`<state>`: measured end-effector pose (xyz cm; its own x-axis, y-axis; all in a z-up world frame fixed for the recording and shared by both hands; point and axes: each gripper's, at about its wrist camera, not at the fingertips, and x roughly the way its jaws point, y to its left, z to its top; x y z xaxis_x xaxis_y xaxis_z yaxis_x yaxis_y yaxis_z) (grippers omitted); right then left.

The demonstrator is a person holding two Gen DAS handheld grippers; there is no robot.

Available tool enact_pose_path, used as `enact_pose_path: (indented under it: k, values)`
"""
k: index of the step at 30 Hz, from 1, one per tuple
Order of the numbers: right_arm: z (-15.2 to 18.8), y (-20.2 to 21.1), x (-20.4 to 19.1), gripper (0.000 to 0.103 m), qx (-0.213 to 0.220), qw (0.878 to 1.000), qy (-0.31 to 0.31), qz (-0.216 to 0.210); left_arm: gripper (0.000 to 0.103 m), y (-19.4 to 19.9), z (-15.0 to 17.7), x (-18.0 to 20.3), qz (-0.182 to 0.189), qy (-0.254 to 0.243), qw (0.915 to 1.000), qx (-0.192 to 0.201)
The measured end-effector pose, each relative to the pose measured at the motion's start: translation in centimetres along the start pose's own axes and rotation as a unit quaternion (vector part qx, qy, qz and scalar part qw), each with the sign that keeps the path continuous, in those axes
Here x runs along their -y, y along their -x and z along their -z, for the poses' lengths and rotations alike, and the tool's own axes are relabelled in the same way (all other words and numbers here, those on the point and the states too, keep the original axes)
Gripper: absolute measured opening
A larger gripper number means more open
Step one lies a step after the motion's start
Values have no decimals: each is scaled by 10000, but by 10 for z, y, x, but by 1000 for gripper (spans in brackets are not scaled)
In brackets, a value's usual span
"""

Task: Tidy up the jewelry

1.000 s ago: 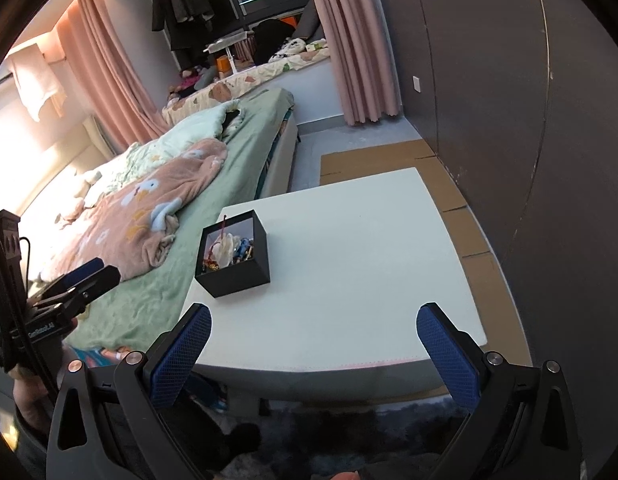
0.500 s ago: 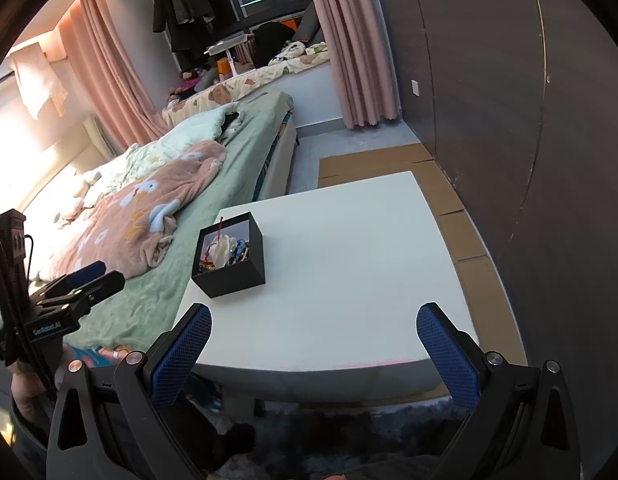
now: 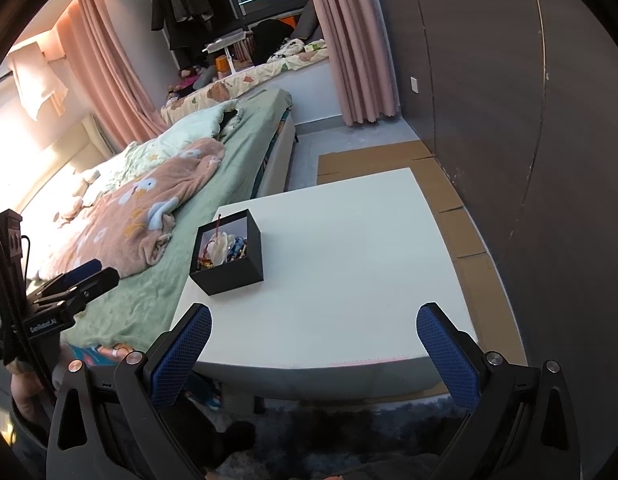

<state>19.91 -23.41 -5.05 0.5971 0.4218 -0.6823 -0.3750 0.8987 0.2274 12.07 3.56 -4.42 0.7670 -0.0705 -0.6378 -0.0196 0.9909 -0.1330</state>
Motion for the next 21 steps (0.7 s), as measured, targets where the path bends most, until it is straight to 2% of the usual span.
enact_pose_path:
  k: [7, 21]
  values:
    - [0, 1, 2, 103, 10, 10000, -40, 21, 96, 5, 1, 3, -50, -90, 9999, 113]
    - [1, 3, 3, 103, -12, 10000, -36, 54, 96, -2, -1, 2, -74, -124, 9999, -19]
